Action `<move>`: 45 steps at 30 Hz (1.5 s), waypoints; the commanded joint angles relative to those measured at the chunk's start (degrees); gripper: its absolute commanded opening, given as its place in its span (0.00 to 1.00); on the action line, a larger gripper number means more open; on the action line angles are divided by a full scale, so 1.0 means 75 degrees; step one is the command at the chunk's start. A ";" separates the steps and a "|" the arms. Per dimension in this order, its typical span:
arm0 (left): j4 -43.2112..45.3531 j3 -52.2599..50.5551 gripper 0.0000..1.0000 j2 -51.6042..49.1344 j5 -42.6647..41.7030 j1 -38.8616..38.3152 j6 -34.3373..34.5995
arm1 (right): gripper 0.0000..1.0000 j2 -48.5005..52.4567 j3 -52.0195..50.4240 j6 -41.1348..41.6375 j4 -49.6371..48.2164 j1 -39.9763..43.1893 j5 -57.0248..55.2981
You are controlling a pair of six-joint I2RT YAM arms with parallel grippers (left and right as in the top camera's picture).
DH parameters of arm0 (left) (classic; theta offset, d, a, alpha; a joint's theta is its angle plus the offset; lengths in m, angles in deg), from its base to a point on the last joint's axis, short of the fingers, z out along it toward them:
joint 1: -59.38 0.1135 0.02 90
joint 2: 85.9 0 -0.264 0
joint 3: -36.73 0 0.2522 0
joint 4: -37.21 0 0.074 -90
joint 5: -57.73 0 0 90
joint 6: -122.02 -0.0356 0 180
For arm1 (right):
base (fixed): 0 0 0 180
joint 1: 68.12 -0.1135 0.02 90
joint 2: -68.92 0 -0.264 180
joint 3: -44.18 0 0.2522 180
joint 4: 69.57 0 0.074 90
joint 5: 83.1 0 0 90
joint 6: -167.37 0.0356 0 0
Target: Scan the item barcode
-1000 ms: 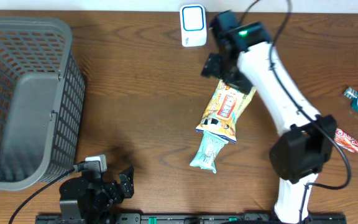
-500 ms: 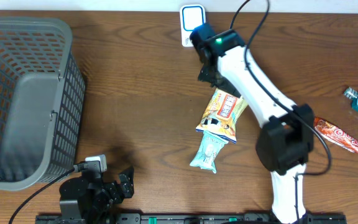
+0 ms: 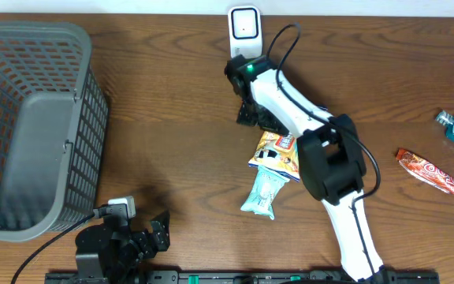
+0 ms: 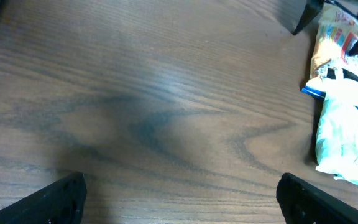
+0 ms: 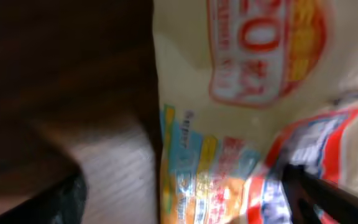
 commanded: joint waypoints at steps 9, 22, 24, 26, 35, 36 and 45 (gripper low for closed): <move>-0.0070 -0.0029 0.98 0.0006 -0.0093 0.0006 0.0067 | 0.28 0.2235 -0.0093 -0.0350 0.2264 -0.0079 0.0755; -0.0070 -0.0029 0.98 0.0006 -0.0093 0.0006 0.0067 | 0.01 0.1580 0.0618 -0.3885 0.1507 0.0198 0.3214; -0.0070 -0.0029 0.98 0.0006 -0.0096 0.0006 0.0067 | 0.01 0.1119 0.0679 -0.4205 0.1367 0.0216 0.3343; -0.0070 -0.0029 0.98 0.0006 -0.0093 0.0006 0.0070 | 0.01 0.0638 0.0679 -0.4602 0.1099 0.0216 0.3657; -0.0070 -0.0029 0.98 0.0006 -0.0096 0.0006 0.0067 | 0.01 -0.1072 0.0679 -0.5496 0.0621 0.0256 0.5158; -0.0070 -0.0029 0.98 0.0006 -0.0096 0.0006 0.0067 | 0.01 -0.1172 0.0679 -0.5732 0.0606 0.0277 0.5531; -0.0070 -0.0029 0.98 0.0006 -0.0096 0.0006 0.0070 | 0.01 -0.1501 0.0653 -0.9267 0.1679 0.0895 0.9457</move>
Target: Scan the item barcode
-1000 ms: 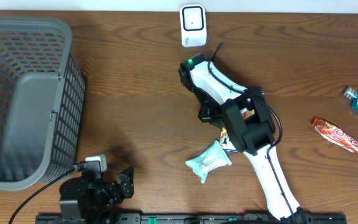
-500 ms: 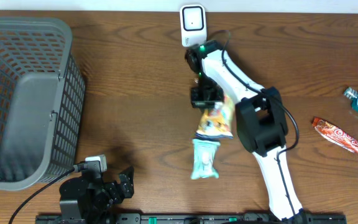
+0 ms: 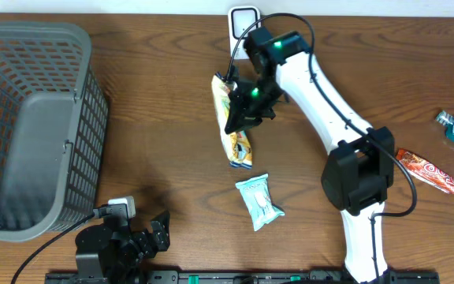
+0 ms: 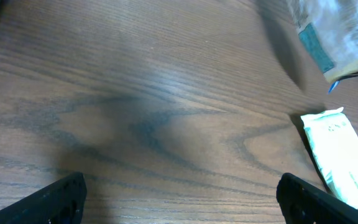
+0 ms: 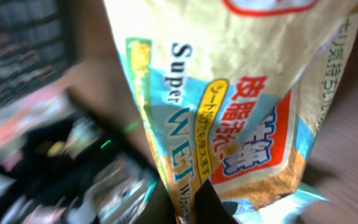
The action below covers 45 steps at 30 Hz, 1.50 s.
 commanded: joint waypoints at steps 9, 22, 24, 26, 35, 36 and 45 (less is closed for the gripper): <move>-0.0079 -0.0029 0.98 0.0009 -0.0096 0.0006 0.0067 | 0.01 -0.0152 -0.1553 -0.5196 0.0682 0.0988 0.4322; -0.0079 -0.0029 0.98 0.0009 -0.0093 0.0006 0.0067 | 0.01 -0.0152 -0.4164 -0.5324 -0.1221 0.1513 0.5176; -0.0079 -0.0029 0.98 0.0009 -0.0096 0.0006 0.0067 | 0.01 -0.0152 -0.4173 -0.5132 -0.1227 0.1737 0.4852; -0.0079 -0.0029 0.98 0.0009 -0.0093 0.0006 0.0067 | 0.02 -0.0152 -0.4173 -0.5109 -0.1227 0.1964 0.4558; -0.0079 -0.0029 0.98 0.0009 -0.0093 0.0006 0.0067 | 0.02 -0.0152 -0.4220 -0.4908 -0.1230 0.2783 0.3203; -0.0079 -0.0029 0.98 0.0009 -0.0096 0.0006 0.0067 | 0.02 -0.0152 -0.4232 -0.4905 -0.1241 0.2815 0.3177; -0.0079 -0.0029 0.98 0.0009 -0.0093 0.0006 0.0067 | 0.03 -0.0152 -0.4421 -0.4864 -0.1279 0.2999 0.1527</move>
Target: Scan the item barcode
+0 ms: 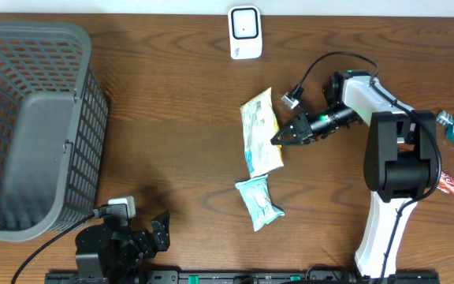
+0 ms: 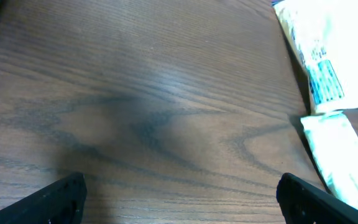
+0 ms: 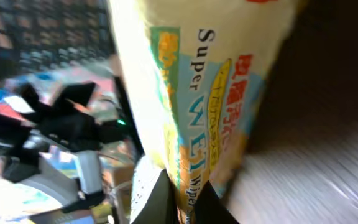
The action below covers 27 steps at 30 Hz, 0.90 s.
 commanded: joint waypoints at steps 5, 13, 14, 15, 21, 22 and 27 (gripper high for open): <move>-0.0076 -0.0029 0.98 0.0009 -0.0096 0.0006 0.0070 | 0.50 -0.0137 -0.0187 0.1355 -0.0070 0.0221 -0.2873; -0.0076 -0.0029 0.98 0.0009 -0.0093 0.0006 0.0073 | 0.99 -0.0137 -0.0178 0.1440 -0.0160 0.0417 -0.2868; -0.0076 -0.0029 0.98 0.0009 -0.0096 0.0006 0.0073 | 0.99 -0.0137 -0.0178 0.1440 -0.0160 0.0425 -0.2757; -0.0076 -0.0029 0.98 0.0009 -0.0093 0.0006 0.0070 | 0.99 -0.0137 -0.0178 0.1440 -0.0160 0.0425 -0.2652; -0.0076 -0.0029 0.98 0.0009 -0.0093 0.0006 0.0070 | 0.99 -0.0140 -0.0178 0.1789 -0.0338 0.0289 -0.1909; -0.0076 -0.0029 0.98 0.0009 -0.0096 0.0006 0.0070 | 0.99 -0.0143 -0.0160 0.2025 -0.0370 0.0251 -0.1961; -0.0076 -0.0029 0.98 0.0009 -0.0093 0.0006 0.0070 | 0.99 -0.0621 0.0041 0.3337 -0.0469 -0.0006 -0.2903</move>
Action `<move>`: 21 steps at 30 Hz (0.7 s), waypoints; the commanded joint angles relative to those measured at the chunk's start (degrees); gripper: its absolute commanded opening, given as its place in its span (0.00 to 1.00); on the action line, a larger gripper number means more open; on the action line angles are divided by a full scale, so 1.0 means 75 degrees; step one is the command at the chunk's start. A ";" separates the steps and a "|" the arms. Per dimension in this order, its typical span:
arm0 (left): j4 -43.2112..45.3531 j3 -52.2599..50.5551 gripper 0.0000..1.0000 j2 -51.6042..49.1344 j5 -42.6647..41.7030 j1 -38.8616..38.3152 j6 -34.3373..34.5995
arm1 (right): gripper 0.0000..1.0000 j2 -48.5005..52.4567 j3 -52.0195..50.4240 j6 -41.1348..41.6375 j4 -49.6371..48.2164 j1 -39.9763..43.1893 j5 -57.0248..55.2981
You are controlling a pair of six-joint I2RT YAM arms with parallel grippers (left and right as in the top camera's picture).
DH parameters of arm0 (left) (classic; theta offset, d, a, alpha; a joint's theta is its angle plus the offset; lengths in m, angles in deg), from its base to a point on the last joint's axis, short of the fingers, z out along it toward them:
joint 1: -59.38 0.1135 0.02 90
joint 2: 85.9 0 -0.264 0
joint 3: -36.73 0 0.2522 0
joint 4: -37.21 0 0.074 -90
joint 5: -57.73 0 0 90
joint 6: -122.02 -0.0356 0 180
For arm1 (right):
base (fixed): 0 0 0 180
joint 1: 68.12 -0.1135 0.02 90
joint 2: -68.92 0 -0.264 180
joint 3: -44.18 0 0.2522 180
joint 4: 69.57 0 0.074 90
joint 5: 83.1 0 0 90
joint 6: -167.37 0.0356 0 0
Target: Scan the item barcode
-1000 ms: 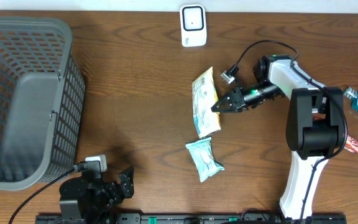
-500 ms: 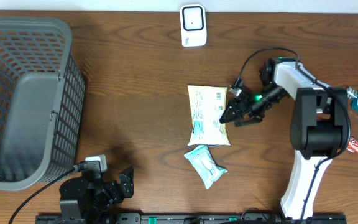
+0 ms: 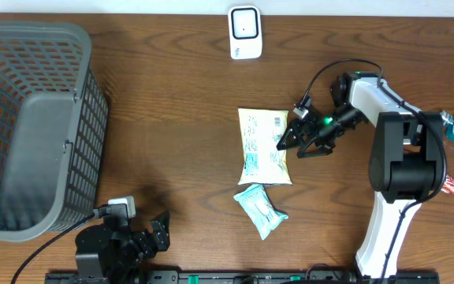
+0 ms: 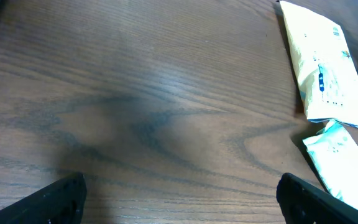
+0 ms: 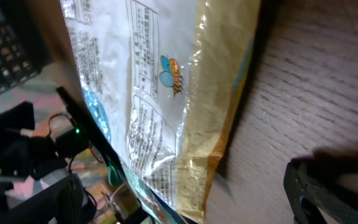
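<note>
The yellow wet-wipes packet [image 3: 264,146] lies flat on the table, its white printed back up, with a barcode near its top right corner. My right gripper [image 3: 296,140] stands open just off the packet's right edge. In the right wrist view the packet [image 5: 160,93] fills the left and middle, and its gold edge reaches down between the spread fingers [image 5: 328,186]. The white scanner [image 3: 243,31] stands at the table's far edge. My left gripper [image 4: 182,199] is open and low over bare wood, near the front left; the packet [image 4: 325,74] shows at its far right.
A small pale green packet [image 3: 261,209] lies just in front of the wipes packet. A grey mesh basket [image 3: 30,118] fills the left side. A blue mouthwash bottle and a red snack bar [image 3: 449,184] lie at the right edge, behind my right arm.
My right gripper was shut on the wipes packet, which stood tilted on edge. Now the gripper is open and the packet lies flat, back side up. The left arm has not moved.
My right gripper was down at the wipes packet, which lay front up against the green packet. Then it held the packet in the air just in front of the scanner. Then it held it lower at mid-table, from the right. Now the packet lies released, back up.
</note>
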 commanded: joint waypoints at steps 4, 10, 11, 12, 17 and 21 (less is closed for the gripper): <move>-0.0076 -0.0029 0.98 0.0009 -0.0093 0.0006 0.0070 | 0.99 -0.1673 0.0192 0.2792 -0.0280 -0.0697 -0.3229; -0.0076 -0.0029 0.98 0.0009 -0.0093 0.0006 0.0067 | 0.99 -0.3494 0.0189 0.4421 -0.0988 -0.2299 -0.5313; -0.0076 -0.0029 0.98 0.0009 -0.0093 0.0006 0.0067 | 0.99 -0.3605 0.0192 0.4473 -0.1204 -0.2562 -0.5313; -0.0076 -0.0029 0.98 0.0009 -0.0093 0.0006 0.0067 | 0.99 -0.3654 0.0187 0.4599 -0.1480 -0.2862 -0.5353; -0.0076 -0.0029 0.98 0.0009 -0.0093 0.0006 0.0067 | 0.99 -0.3188 0.0178 0.6659 -0.1687 -0.3573 -0.5316; -0.0076 -0.0029 0.98 0.0009 -0.0093 0.0006 0.0067 | 0.95 -0.2567 0.0178 0.6441 -0.2060 -0.4237 -0.5974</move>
